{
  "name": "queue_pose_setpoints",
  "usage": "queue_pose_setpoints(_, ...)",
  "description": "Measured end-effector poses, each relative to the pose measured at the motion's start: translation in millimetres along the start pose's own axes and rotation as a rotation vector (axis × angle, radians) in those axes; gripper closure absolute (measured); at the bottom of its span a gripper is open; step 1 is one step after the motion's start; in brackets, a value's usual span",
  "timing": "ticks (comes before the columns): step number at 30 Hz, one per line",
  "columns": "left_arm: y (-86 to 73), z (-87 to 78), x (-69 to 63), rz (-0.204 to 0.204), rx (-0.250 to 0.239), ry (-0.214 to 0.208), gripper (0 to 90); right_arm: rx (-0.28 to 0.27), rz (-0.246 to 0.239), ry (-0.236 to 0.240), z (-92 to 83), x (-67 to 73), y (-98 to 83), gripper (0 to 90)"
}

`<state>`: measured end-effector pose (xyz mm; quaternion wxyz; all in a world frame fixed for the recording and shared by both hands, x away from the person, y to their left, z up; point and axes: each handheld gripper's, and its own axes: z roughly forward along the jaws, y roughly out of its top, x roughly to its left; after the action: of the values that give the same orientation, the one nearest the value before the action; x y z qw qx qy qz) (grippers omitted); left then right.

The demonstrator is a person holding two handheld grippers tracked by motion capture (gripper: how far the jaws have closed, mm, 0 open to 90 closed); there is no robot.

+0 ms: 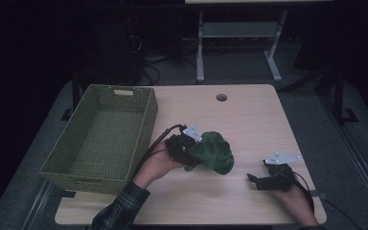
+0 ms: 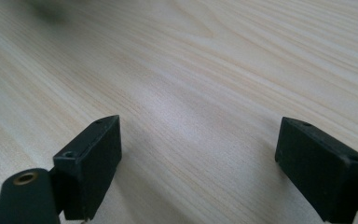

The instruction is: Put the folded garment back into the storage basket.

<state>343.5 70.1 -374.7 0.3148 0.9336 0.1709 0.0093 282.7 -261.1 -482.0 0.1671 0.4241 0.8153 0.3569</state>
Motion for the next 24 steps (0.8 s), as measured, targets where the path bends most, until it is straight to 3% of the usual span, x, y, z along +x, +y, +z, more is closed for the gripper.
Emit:
queue_pose_setpoints(10,2.8,-26.3,3.3,0.004,-0.007,0.024,66.1,0.002,0.003,0.001,-0.1,0.2,0.0,13.9)
queue_pose_setpoints(24,-7.7,-65.9,13.7,-0.029,-0.033,0.083,65.9,0.013,0.016,-0.014,1.0,-0.6,0.4,8.4)
